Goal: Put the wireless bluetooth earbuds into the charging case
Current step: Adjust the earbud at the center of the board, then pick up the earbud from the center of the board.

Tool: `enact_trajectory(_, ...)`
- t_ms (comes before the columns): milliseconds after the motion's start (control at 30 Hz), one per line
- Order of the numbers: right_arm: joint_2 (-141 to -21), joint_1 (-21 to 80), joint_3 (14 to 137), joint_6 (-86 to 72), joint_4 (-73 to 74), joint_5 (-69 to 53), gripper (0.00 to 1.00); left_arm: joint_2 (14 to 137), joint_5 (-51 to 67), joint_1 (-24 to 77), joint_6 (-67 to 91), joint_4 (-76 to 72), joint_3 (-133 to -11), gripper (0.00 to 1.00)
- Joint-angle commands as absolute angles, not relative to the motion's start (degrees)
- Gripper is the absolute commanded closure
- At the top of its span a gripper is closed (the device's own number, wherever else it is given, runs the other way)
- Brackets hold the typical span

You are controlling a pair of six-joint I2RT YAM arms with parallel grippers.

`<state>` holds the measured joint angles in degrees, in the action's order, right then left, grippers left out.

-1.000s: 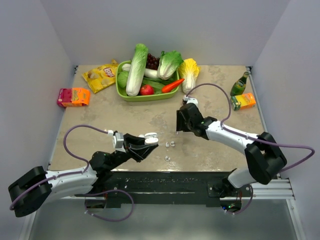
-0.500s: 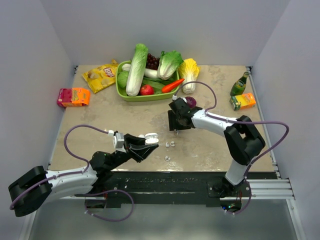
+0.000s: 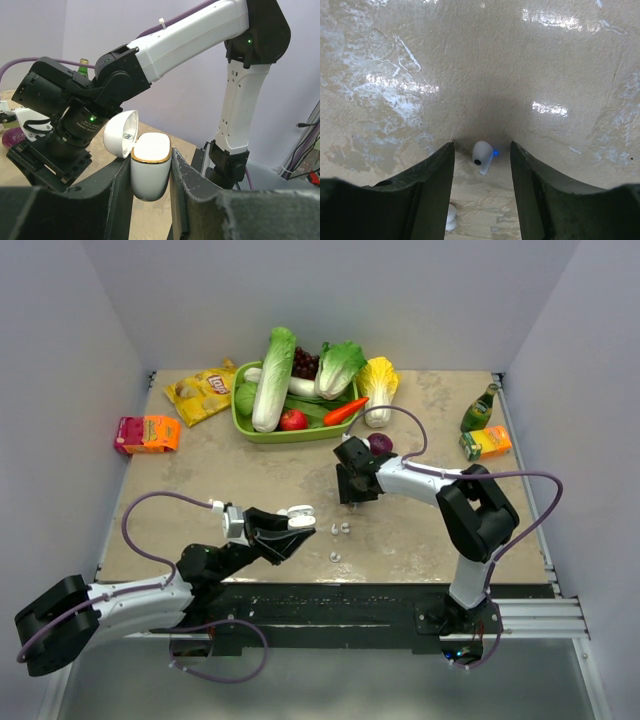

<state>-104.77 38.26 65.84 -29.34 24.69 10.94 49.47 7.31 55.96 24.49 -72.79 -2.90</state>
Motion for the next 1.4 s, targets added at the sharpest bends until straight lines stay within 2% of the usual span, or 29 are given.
enact_trajectory(0,-105.7,38.6,67.2,-29.4,26.3,11.3,0.50,48.2,8.1,56.2,24.7,-80.2,14.2,1.00)
enact_trajectory(433,-106.7,38.5,65.0,-29.4,25.3,11.7,0.60,47.9,8.1,56.2,25.0,-80.7,14.5,1.00)
enact_trajectory(1100,-107.5,39.9,62.0,-30.1,25.7,12.9,0.66,48.9,9.0,56.2,25.4,-81.1,14.2,1.00)
enact_trajectory(1367,-106.9,40.3,60.3,-30.6,24.4,12.3,0.77,49.0,9.0,56.2,25.7,-81.4,14.4,1.00)
